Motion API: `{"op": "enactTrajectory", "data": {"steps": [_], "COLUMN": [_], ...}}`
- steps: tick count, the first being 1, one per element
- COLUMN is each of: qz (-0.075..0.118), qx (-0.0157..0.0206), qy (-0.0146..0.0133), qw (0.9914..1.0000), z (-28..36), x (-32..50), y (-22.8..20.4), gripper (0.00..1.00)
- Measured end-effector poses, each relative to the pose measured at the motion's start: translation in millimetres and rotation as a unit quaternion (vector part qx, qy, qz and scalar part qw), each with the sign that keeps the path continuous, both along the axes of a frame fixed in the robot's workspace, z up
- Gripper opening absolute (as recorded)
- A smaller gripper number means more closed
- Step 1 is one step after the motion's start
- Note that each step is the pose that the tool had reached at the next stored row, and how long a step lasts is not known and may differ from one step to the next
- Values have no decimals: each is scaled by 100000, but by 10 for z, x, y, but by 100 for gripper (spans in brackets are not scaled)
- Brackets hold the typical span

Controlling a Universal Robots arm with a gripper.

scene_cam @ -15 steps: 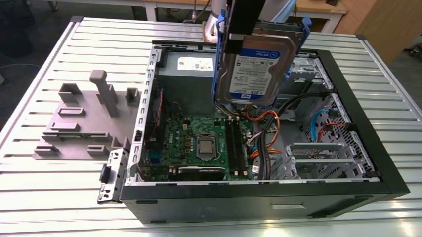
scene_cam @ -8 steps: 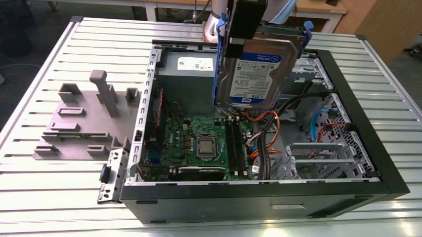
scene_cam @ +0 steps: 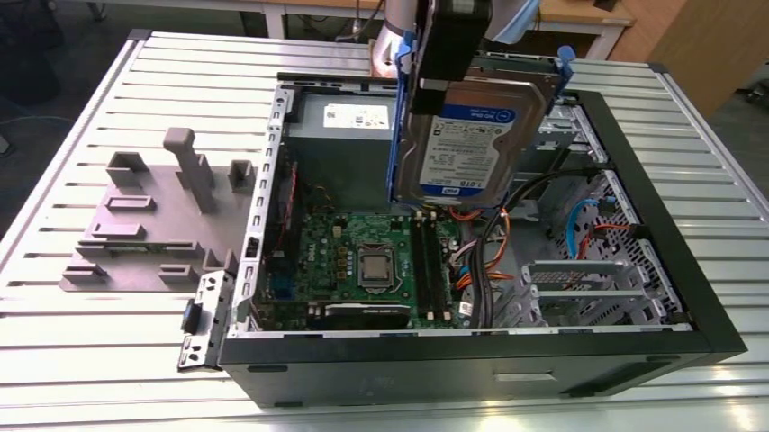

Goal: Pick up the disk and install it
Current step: 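Insert the disk into the insertion slot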

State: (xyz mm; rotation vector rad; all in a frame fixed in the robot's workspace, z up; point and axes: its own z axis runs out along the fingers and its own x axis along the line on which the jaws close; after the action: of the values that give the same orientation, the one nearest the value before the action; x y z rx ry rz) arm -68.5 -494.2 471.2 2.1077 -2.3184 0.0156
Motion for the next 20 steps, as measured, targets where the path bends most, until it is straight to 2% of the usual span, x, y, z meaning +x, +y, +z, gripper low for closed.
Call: {"op": "enactTrajectory", "data": {"steps": [8,16,20], "qz": [0,10,0], "qx": [-55,-54,-57], "qy": [1,-2,8], "qw": [100000,100000,100000], "z": [-5,-6,-8], "x": [0,8,91], "y": [-80,-83,-83], "gripper": [37,37,37]}}
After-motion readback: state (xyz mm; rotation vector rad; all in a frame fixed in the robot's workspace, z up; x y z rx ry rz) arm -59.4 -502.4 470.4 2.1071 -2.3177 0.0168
